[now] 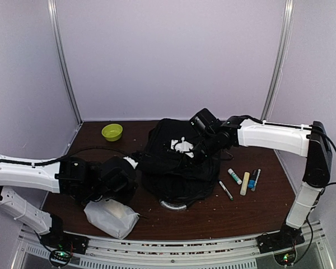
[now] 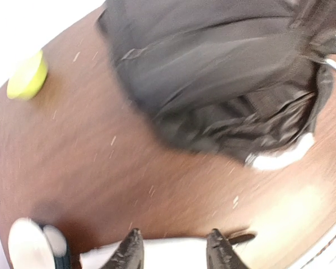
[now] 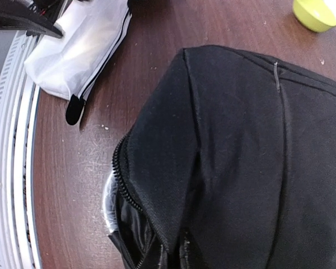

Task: Pack the student bag
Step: Place the student bag in the largest pocket of the bag, then pick up the pencil case at the center of the board.

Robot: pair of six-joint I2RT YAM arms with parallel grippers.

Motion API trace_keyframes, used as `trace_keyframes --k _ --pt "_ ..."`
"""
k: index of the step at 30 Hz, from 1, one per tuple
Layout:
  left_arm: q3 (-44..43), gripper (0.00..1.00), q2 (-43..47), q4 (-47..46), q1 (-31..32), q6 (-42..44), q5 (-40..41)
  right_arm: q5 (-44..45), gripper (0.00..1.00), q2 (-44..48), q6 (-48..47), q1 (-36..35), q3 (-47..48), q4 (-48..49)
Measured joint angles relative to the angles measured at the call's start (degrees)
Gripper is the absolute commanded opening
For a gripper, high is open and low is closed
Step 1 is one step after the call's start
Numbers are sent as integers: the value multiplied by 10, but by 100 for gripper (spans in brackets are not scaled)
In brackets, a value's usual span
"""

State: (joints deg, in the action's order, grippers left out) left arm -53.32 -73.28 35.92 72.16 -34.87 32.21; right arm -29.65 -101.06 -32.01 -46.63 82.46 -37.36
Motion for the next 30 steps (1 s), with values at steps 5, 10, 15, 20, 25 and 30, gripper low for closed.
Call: trace_keyframes --k 5,10,15,20,25,30 --pt "36 44 66 84 -36 -90 -30 -7 40 -17 -9 0 0 -8" --pt "85 46 151 130 -169 -114 -118 -12 48 -17 -23 0 17 -37" --pt "98 47 195 169 -299 -99 -196 -27 57 -11 -37 -3 66 -96" --pt "96 44 142 201 -370 -74 -251 -15 57 30 -69 -10 103 -151" --pt "79 43 69 204 -392 -42 -293 -12 57 71 -82 -14 103 -174" --pt "44 43 18 190 -393 -23 -312 -13 57 75 -87 -15 103 -182"
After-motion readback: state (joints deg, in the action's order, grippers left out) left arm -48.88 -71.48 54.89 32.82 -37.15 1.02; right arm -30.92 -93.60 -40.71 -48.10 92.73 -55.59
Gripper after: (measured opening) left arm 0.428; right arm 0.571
